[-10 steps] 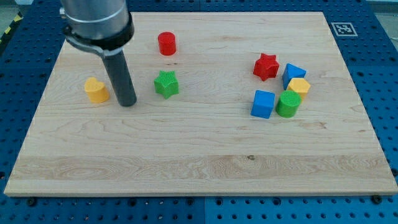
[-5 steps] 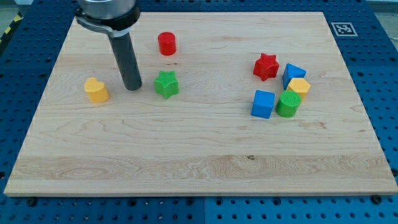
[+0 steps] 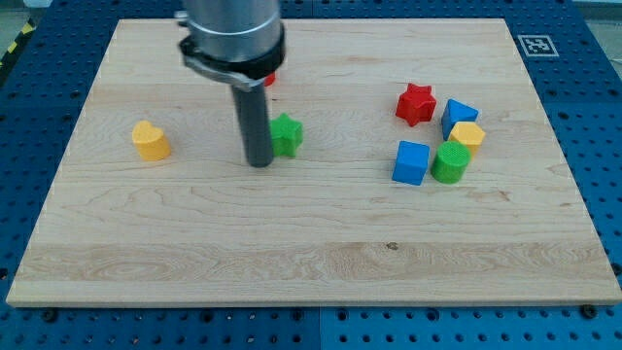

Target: Move the green star diagonal to the red star

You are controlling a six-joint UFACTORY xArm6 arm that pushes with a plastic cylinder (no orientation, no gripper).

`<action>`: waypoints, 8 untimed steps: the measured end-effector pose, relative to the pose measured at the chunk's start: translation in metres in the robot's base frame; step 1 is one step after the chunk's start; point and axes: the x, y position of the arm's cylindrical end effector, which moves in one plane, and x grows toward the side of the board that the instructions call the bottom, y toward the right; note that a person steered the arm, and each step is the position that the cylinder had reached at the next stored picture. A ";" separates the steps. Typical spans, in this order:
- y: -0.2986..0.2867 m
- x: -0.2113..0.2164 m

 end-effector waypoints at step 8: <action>0.045 -0.085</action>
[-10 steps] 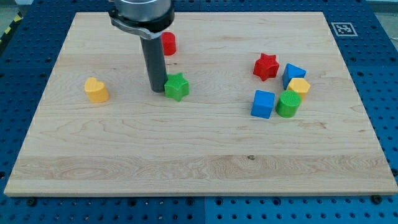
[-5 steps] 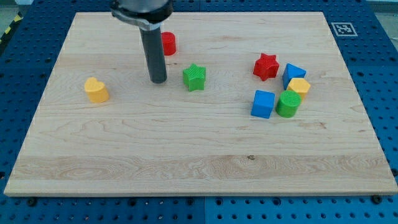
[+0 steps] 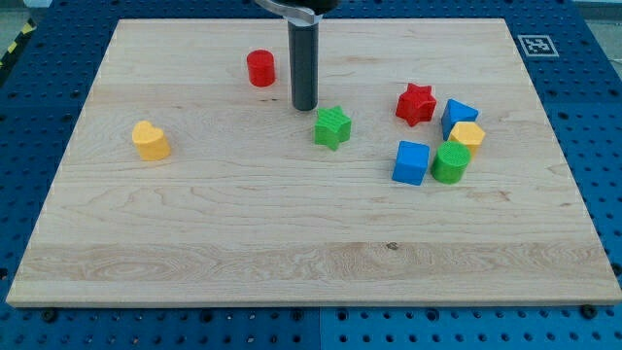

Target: Move the green star diagonal to the red star

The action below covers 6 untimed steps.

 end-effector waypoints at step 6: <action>-0.020 0.052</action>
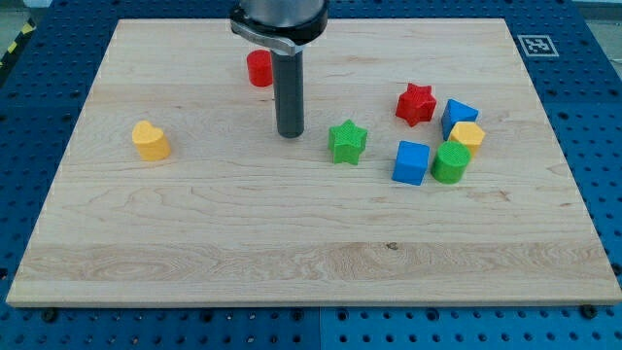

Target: Move the green star diagonal to the red star

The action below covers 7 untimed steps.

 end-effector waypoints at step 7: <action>0.055 0.042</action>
